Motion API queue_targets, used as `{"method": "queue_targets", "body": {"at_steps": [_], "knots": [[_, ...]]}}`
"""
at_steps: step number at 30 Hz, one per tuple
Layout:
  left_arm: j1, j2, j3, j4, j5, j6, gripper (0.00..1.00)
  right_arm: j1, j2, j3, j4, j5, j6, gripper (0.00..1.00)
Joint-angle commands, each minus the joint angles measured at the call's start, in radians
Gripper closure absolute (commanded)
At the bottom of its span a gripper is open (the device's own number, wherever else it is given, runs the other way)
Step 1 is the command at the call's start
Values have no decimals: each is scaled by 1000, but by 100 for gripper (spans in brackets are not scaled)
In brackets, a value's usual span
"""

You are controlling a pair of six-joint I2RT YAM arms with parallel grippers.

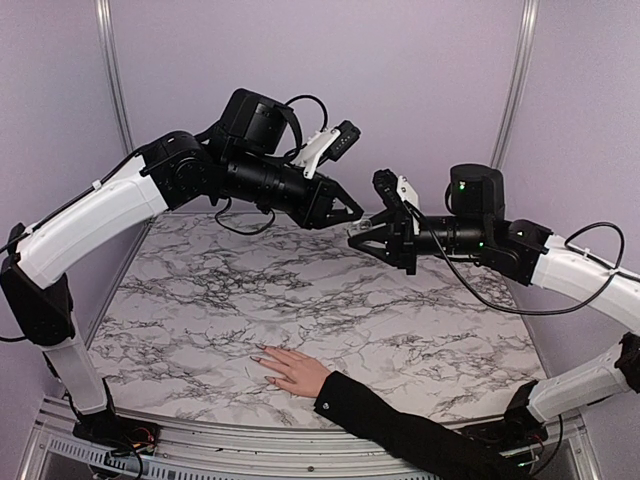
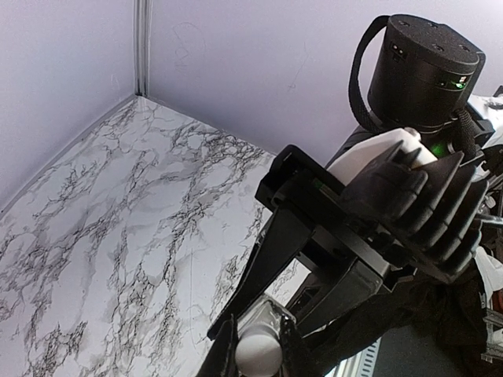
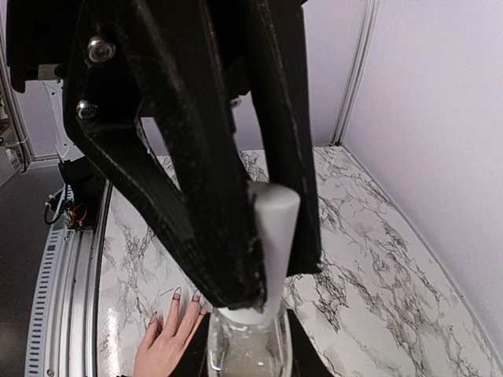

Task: Paint the nails
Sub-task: Close the nail polish bottle.

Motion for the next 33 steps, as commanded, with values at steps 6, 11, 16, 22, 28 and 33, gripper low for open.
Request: {"method": "queue_targets", "body": {"at_steps": [6,11,16,22,28,33], "knots": [[-6,2,-63,-21,10,42,99,6,-2,62,148,-40,36,100],[-6,-11,-78,-27,29,87,96,6,3,57,247,-91,61,100],[-4,-11,-33,-58,38,106,89,6,5,70,258,-117,64,100],[-2,-16,4,-67,36,91,71,6,-6,59,262,-132,62,100],[5,-29,107,-40,-41,31,49,7,-17,31,281,-110,85,100],[8,-116,7,97,-74,-29,39,-8,-26,-1,321,-32,149,100]]}}
